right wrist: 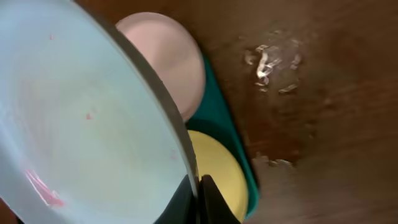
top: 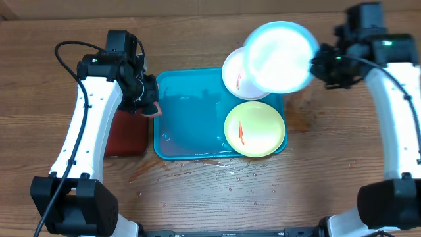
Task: Clean dirty plates on tray and stack at the side
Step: 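Carry the light blue plate with right gripper to the table right of tray, then release the light blue plate and move right gripper to the yellow plate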
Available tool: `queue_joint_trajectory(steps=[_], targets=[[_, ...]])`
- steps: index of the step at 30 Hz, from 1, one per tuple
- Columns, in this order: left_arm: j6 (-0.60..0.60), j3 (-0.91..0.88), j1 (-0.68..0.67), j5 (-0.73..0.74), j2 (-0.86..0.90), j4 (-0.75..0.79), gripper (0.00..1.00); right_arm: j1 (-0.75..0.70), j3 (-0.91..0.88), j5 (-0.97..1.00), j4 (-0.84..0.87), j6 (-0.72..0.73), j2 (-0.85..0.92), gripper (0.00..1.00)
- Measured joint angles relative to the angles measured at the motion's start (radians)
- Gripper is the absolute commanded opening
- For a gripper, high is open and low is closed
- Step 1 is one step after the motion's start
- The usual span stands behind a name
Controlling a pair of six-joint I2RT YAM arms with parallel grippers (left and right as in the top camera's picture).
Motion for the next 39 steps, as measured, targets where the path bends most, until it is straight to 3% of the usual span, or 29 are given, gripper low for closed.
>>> queue_joint_trajectory(steps=[9, 16, 22, 25, 28, 31, 35, 39], targets=[[0.000, -0.001, 0.000, 0.003, 0.000, 0.015, 0.04, -0.262, -0.362, 0.001, 0.207, 0.019, 0.000, 0.04], [0.000, -0.002, 0.000, 0.004, 0.000, 0.016, 0.04, -0.292, -0.643, 0.008, 0.513, 0.042, 0.003, 0.04], [0.000, -0.002, 0.000, 0.004, 0.000, 0.016, 0.04, -0.293, -0.764, 0.017, 0.651, 0.061, 0.003, 0.04], [0.000, -0.002, 0.000, 0.004, 0.000, 0.016, 0.04, -0.293, -0.777, 0.023, 0.674, 0.066, 0.003, 0.04], [0.000, -0.002, 0.000, 0.003, 0.000, 0.016, 0.04, -0.293, -0.780, 0.028, 0.679, 0.068, 0.003, 0.24], [0.000, -0.002, 0.000, 0.003, 0.000, 0.016, 0.04, -0.293, -0.780, 0.026, 0.678, 0.070, 0.003, 0.32], [0.000, -0.002, 0.000, 0.004, 0.000, 0.016, 0.04, -0.293, -0.777, -0.003, 0.640, 0.072, 0.003, 0.35], [0.000, -0.002, 0.000, 0.004, 0.000, 0.017, 0.04, -0.292, -0.746, -0.074, 0.468, 0.069, 0.004, 0.35]])
